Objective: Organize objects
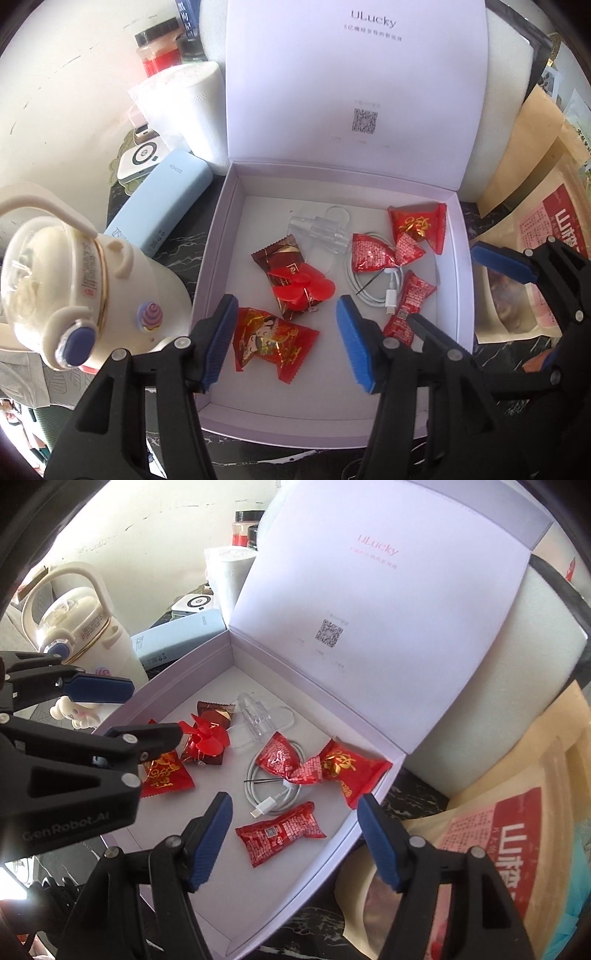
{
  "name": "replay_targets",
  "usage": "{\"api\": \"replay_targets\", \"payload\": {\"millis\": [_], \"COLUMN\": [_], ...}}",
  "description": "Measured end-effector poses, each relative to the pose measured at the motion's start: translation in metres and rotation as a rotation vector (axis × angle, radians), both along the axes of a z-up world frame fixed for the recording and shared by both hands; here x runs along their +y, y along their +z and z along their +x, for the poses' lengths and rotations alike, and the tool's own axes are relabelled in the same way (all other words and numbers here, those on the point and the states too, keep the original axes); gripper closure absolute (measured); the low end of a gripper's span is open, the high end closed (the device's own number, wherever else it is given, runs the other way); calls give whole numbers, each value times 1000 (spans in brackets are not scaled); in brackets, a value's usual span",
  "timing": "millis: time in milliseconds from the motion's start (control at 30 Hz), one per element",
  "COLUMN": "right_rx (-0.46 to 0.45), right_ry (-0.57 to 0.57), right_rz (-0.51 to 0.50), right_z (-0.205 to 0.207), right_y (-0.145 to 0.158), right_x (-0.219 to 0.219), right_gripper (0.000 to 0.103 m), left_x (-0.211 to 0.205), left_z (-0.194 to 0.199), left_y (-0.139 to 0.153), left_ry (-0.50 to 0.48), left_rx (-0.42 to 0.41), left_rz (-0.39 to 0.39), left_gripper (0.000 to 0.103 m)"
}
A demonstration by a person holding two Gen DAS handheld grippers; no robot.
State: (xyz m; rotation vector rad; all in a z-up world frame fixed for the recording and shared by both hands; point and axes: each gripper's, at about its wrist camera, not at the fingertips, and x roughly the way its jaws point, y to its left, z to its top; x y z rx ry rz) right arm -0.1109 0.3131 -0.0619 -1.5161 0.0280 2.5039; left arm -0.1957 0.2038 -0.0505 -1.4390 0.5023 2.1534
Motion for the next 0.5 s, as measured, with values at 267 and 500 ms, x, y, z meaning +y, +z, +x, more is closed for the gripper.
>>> {"api": "replay_targets", "payload": {"millis": [267,500], "right_rx": [25,50], "right_ry": [12,-4], "right_rz": [20,24], "right_z": [12,27], "right_y": [29,51], "right_x": [-11,-20], "right_gripper": [32,32], "left_x": [-16,-36], "left_z": [2,13], "left_y": [21,42], "left_ry": [38,88], "left_rx": [28,67], "left_rz": [14,5], "left_gripper": [49,49]}}
